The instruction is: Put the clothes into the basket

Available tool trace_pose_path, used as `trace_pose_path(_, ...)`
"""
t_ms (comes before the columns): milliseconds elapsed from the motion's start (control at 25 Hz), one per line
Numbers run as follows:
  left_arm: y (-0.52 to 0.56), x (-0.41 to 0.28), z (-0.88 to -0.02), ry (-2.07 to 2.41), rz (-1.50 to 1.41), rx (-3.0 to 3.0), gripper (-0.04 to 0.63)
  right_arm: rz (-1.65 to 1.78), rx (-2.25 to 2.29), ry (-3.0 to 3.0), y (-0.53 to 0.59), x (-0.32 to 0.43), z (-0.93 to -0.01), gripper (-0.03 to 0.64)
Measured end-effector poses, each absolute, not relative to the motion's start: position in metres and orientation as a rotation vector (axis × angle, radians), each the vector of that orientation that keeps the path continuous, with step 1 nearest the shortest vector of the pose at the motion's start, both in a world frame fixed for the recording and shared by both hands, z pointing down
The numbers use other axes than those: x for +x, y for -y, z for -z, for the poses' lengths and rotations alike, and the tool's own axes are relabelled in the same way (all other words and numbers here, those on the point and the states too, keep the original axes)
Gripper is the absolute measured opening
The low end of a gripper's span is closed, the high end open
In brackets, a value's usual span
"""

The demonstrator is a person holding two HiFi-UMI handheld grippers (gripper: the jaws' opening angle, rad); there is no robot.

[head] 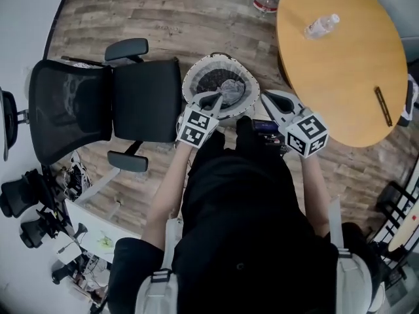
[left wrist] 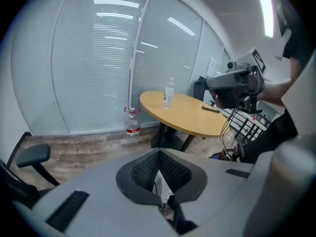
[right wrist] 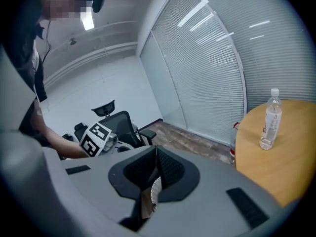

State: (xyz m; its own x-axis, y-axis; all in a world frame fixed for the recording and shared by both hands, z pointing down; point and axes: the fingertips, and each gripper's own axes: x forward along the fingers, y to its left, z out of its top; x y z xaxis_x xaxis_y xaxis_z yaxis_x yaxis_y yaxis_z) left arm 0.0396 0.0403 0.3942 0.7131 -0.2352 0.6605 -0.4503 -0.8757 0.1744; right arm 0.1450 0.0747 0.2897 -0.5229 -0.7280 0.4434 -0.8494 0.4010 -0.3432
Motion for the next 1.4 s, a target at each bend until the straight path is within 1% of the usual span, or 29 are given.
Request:
trace_pose_path(160,-0.037,0.028,-0.369,0.594,-0.861,2.624,0.012,-0.796,1.398,2.445,-0.067,0.138,-0.282,0.017)
trace_pose_path(560,-0.038,-0.025,-0.313,0.628,-0.635,2.635,0.012,-0.784,1.353,2.543,-0.058,0.086,-0.261,0.017)
trace_pose_path(800,-0.039,-0.044,-0.286,0.618,-0.518,2.669,0.012,-0.753,1.317,2.644,-0.06,0.063,-0.242,0.017)
trace_pose_path(1400,-0.041,-0.061,-0.288,0.549,-0.52,2.698,0.012,-0.709,1.337,2.639,-0.067,0.039,-0.237,0.016)
